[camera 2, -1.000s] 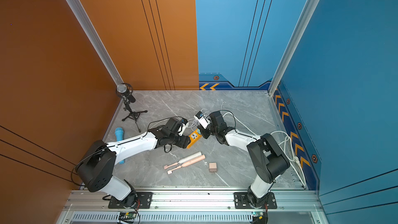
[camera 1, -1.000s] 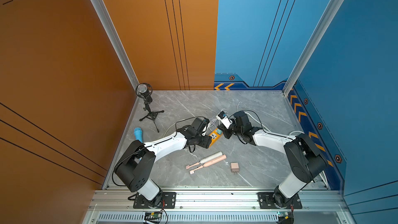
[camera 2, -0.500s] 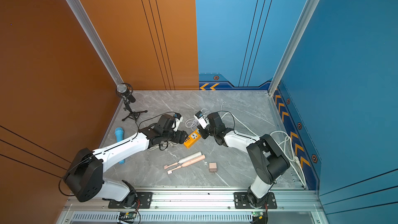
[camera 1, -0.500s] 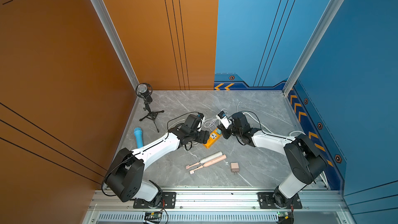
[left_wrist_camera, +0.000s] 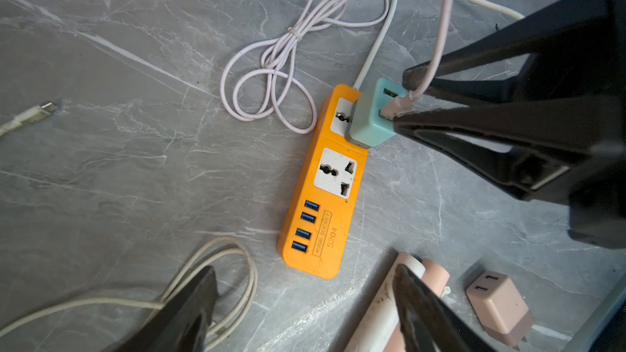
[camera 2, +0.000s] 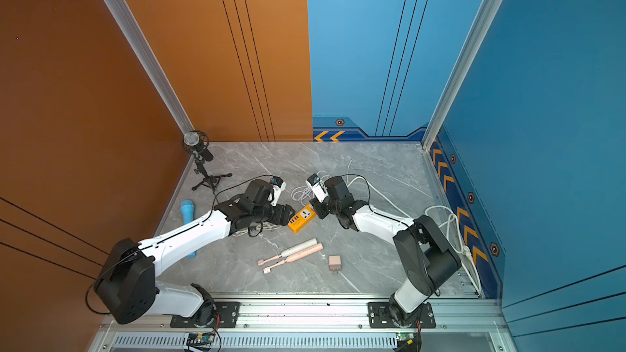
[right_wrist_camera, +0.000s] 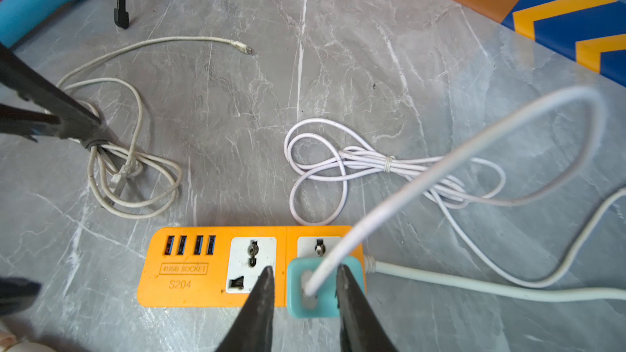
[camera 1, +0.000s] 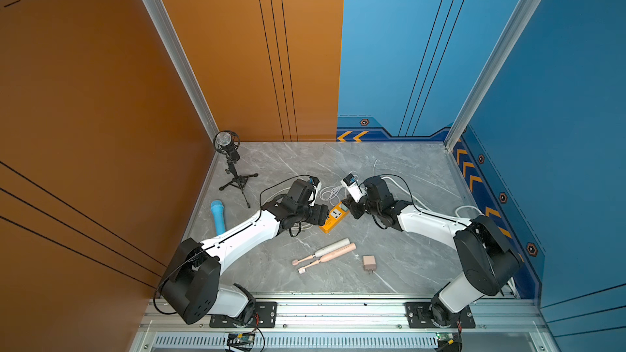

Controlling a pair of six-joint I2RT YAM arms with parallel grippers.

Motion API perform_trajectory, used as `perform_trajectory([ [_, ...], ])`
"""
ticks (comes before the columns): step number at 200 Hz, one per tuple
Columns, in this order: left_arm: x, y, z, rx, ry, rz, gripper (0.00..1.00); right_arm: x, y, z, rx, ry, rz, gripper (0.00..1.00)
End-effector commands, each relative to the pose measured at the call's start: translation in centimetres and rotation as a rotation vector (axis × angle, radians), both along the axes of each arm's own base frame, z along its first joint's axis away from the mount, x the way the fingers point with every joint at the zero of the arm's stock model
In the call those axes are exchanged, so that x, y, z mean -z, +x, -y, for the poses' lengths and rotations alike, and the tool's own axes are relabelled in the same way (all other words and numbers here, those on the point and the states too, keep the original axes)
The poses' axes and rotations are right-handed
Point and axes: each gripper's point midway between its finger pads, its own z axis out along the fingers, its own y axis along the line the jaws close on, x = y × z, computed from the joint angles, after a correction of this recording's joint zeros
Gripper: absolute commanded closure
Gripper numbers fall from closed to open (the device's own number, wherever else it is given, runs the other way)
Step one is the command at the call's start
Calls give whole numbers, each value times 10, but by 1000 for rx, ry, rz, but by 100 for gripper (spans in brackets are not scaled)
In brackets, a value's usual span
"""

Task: Charge the electric toothbrush
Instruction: Adjust the socket at the center of the board.

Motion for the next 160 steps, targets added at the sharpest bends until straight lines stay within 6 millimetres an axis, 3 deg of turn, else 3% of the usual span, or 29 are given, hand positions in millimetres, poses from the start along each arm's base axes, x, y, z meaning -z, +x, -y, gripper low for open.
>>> perform_trajectory([
  [1,-5,0,-7,-31,-5,4,17,-5,-2,16,103,-72,-83,67],
  [16,-10,1,-7,-36,-14,14,17,4,-10,18,117,-121,-145,67],
  [38,-12,2,-9,-38,-11,23,17,1,-16,16,118,-153,-172,68],
  [100,-18,3,-11,-46,-13,42,18,1,-8,8,181,-213,-221,73],
  [160,-17,2,-12,-46,-11,42,18,8,-2,1,188,-234,-238,86],
])
